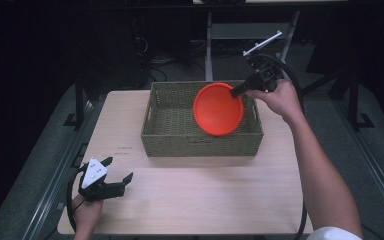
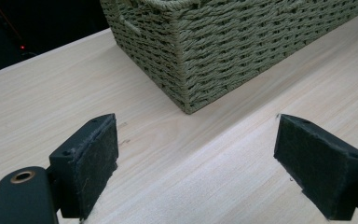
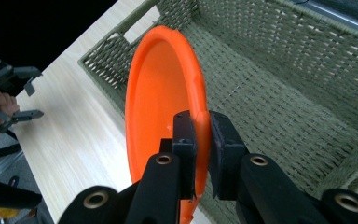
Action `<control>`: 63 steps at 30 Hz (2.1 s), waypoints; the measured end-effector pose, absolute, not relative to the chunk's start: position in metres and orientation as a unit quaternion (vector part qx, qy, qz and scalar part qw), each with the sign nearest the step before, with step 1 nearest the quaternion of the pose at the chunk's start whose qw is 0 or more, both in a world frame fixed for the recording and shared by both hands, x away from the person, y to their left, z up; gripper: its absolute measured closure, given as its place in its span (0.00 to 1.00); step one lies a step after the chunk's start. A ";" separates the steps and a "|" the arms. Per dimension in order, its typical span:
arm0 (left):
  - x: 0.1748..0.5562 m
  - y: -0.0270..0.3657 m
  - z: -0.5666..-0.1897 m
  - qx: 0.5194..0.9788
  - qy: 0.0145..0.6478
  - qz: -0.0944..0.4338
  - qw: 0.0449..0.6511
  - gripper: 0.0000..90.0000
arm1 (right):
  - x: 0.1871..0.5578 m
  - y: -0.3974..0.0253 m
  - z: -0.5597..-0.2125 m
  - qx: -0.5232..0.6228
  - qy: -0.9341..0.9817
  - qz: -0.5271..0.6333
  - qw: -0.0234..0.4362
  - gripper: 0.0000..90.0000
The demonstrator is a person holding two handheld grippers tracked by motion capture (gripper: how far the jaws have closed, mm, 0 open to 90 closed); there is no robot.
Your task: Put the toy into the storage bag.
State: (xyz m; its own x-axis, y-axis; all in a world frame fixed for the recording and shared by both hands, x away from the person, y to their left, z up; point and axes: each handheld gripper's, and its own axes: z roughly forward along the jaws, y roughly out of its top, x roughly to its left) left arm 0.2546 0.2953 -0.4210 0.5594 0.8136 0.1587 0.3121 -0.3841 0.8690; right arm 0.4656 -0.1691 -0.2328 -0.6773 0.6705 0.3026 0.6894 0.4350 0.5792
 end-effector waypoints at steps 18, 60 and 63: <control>0.254 0.296 -0.422 0.772 0.367 0.298 0.425 0.14 | 0.491 -0.165 -0.245 -0.422 -0.836 -0.349 0.021 0.91; 0.253 0.299 -0.421 0.776 0.367 0.300 0.417 0.14 | 0.529 -0.165 -0.286 -0.488 -0.813 -0.317 0.014 0.91; 0.253 0.300 -0.421 0.776 0.367 0.300 0.417 0.14 | 0.531 -0.162 -0.290 -0.490 -0.815 -0.310 0.015 0.91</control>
State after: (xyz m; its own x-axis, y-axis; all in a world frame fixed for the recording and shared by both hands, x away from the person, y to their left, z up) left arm 0.2531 0.2999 -0.4210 0.5510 0.8190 0.1601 0.3184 -0.3837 0.8668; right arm 0.5308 -0.1623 -0.2898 -0.5192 0.7890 0.3286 0.8077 0.3274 0.4902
